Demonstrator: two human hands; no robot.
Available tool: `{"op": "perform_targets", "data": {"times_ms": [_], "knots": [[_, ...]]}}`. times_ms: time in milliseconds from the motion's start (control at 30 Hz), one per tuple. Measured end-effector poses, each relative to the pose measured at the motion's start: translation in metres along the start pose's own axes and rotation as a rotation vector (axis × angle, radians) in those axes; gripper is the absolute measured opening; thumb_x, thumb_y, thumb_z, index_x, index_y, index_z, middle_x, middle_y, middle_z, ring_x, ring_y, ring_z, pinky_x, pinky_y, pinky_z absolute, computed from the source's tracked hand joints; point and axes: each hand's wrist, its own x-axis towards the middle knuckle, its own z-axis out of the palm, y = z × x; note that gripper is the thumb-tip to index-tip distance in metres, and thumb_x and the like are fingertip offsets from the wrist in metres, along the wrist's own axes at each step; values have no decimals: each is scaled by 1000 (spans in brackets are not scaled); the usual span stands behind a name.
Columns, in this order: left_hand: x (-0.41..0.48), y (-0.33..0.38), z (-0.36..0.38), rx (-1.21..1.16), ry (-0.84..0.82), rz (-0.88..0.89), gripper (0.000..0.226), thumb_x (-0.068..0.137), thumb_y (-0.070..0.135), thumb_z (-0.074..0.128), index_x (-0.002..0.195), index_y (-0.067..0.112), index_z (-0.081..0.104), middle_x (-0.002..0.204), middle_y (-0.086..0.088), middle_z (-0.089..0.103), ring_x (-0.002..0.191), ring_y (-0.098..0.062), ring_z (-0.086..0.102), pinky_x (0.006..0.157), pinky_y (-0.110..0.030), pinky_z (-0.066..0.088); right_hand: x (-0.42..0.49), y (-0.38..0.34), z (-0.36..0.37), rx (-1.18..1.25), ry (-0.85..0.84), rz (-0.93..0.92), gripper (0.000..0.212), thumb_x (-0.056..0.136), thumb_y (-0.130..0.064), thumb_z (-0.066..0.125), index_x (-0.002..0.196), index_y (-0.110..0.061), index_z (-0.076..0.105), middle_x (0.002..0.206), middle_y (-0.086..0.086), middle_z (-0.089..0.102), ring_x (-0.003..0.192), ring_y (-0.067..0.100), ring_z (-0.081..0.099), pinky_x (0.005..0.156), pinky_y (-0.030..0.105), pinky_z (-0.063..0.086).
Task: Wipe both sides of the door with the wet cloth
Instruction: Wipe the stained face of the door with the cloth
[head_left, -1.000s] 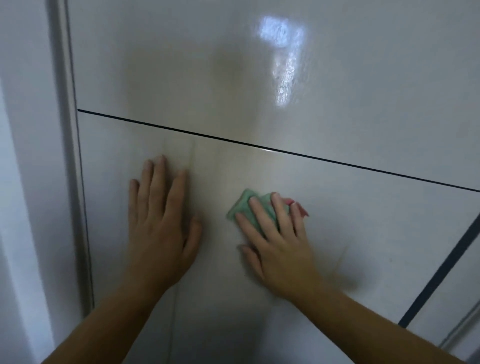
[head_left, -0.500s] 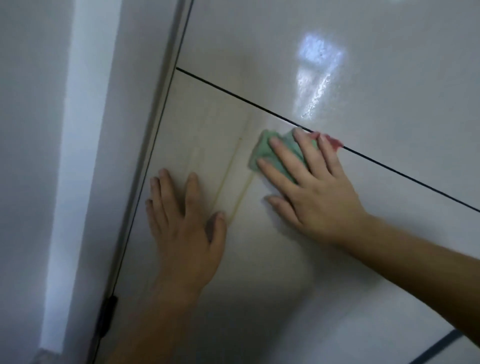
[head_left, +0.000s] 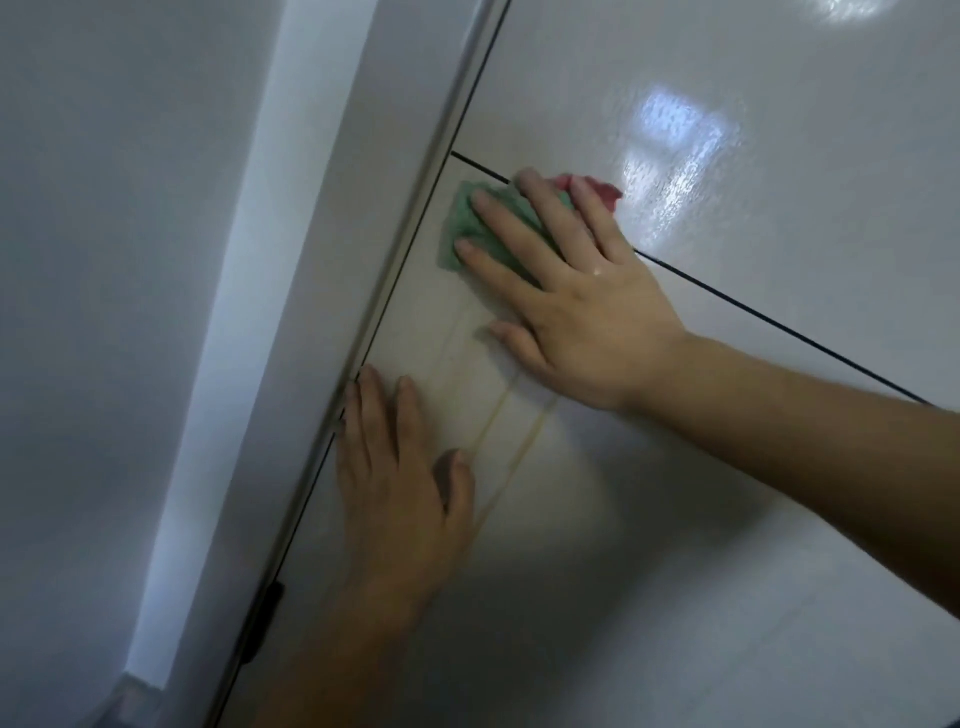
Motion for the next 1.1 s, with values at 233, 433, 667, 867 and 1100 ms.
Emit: {"op": "perform_targets", "data": {"times_ms": [233,433,667,867,1100], "knots": [[-13,-23,-1,2,-40,88,76,97,40,42,163,12,16,172,-14,-2,159,-31,-1,125,-49,13,-62,-5,5,0,-159,-342,61,104,-50,42,158,-22,35,169,7,20,155,38,14,124,57,17],[-20,-44,2,-10,-70,141,78,99,42,40,164,22,2,172,-6,-11,159,-25,-8,124,-50,15,-1,-23,7,24,-36,-31,62,105,-52,38,157,-18,37,167,12,22,154,43,15,123,62,12],[-27,-55,4,-16,-92,152,80,99,48,38,164,14,6,172,-10,-13,159,-29,-11,126,-55,12,-93,-13,0,16,-200,-271,58,108,-49,29,158,-21,34,168,8,21,155,39,17,124,56,18],[-31,-47,11,-24,-29,136,80,98,48,40,162,6,16,171,-19,-1,159,-35,-3,127,-55,10,-22,-61,18,4,-144,-260,61,107,-50,27,159,-19,32,168,10,20,155,39,13,125,57,10],[-40,-58,13,-29,-26,134,76,97,41,44,161,7,22,170,-20,5,158,-36,4,126,-55,16,-99,-53,15,23,-234,-343,59,107,-46,37,160,-21,31,169,8,18,156,37,13,125,55,14]]}}
